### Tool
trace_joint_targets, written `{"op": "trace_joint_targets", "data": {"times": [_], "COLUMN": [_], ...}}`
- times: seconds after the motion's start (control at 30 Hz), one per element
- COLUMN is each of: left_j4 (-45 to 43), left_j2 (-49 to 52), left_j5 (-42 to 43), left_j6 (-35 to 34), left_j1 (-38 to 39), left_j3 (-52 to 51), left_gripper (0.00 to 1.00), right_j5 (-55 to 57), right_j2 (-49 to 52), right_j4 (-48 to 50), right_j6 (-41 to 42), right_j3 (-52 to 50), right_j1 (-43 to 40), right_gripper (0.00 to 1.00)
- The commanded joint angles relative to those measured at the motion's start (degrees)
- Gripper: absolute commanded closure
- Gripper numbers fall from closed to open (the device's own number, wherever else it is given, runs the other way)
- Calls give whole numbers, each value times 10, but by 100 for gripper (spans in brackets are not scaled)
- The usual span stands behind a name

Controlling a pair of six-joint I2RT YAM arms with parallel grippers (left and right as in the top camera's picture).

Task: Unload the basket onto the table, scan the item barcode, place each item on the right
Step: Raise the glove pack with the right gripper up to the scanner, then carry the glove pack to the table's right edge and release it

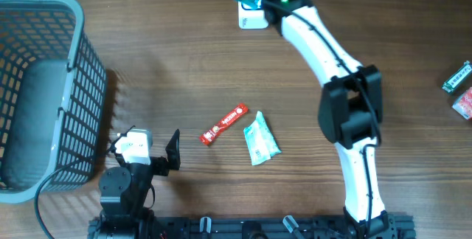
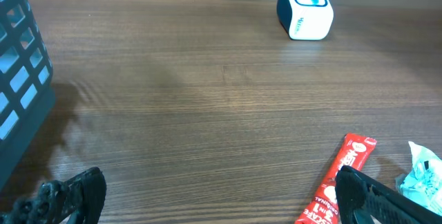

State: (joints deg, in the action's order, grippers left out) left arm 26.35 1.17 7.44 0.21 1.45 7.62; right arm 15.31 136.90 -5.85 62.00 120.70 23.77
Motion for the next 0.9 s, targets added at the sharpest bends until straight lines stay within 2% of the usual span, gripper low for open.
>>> {"op": "trace_joint_targets", "data": {"times": [0.0,0.4,0.53,0.67,0.77,0.87], "left_j4": [1,1,1,1,1,1], "left_j2": [-3,-3,-3,-3,-3,-3], "left_j5": [9,9,9,9,9,9], "left_j6": [9,9,9,9,9,9], "left_j1": [1,1,1,1,1,1], "left_j3": [0,0,0,0,0,0], "left_gripper": [0,0,0,0,0,0], "right_j5": [80,134,125,158,160,157], "right_j2": [29,62,50,-23,-94,-118], "right_j4": [15,92,76,-43,-212,-351], "right_j6": [-35,-35,-59,-63,-63,-51], "right_j3": [12,12,12,12,12,12], "right_j1": [13,4,4,-17,-60,-117], "right_gripper": [95,95,95,95,96,95]}}
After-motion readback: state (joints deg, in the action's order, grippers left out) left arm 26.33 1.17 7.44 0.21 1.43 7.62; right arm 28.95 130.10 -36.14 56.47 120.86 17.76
